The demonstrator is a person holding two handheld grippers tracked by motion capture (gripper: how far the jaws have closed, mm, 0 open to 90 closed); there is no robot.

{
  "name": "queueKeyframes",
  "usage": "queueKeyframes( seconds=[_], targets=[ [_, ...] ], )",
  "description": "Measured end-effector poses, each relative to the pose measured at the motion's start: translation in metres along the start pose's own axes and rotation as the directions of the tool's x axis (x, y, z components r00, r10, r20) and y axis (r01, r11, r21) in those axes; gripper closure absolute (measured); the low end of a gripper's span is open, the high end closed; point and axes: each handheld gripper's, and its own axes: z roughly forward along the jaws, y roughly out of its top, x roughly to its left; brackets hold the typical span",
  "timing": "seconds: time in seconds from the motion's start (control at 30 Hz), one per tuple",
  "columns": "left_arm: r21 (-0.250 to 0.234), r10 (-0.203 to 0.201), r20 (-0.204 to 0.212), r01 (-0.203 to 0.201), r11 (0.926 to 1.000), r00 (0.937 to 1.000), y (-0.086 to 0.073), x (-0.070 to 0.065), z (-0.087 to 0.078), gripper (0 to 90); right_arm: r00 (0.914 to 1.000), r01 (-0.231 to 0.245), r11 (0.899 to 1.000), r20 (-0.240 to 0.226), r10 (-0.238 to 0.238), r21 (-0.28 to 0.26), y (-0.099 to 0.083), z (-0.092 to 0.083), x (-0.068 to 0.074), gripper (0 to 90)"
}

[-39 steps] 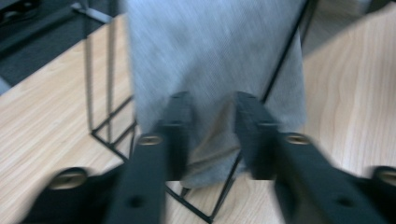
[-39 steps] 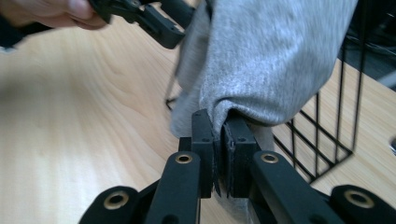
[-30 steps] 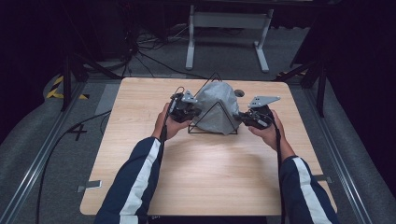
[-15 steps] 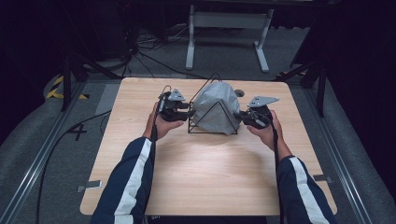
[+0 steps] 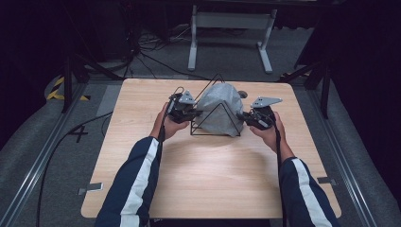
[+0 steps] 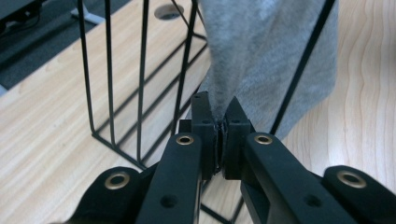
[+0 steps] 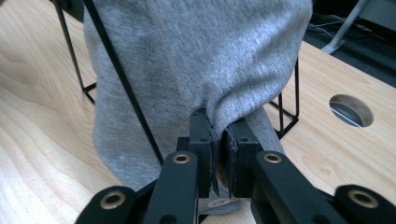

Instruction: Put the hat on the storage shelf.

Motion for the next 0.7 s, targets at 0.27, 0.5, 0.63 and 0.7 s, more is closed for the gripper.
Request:
queueKeyframes(
  seconds=[0.27, 0.5, 0.63, 0.7],
  targets=[
    [0.181, 0.033, -0.064, -0.021, 0.9832, 0.9974, -0.017, 0.0, 0.017, 87.8, 0.9999, 0.012, 1.0, 0.011, -0.012, -0.017, -0.002, -0.005, 0.005, 82.0],
    [0.146, -0.036, -0.055, 0.044, 0.9883, 0.9978, -0.029, 0.005, 0.018, 86.6, 0.9999, -0.01, 1.0, 0.001, 0.01, 0.024, -0.014, 0.004, 0.002, 81.2],
    [0.114, -0.07, -0.108, 0.082, 0.9901, 0.9917, -0.036, 0.006, 0.007, 57.9, 0.9985, -0.048, 0.998, 0.029, 0.048, 0.026, -0.019, -0.001, -0.002, 61.8],
    [0.092, -0.077, -0.115, 0.087, 0.9919, 0.9904, -0.04, 0.004, -0.007, 51.1, 0.9978, -0.047, 0.999, 0.048, 0.046, 0.027, -0.022, -0.01, -0.002, 58.5]
  ],
)
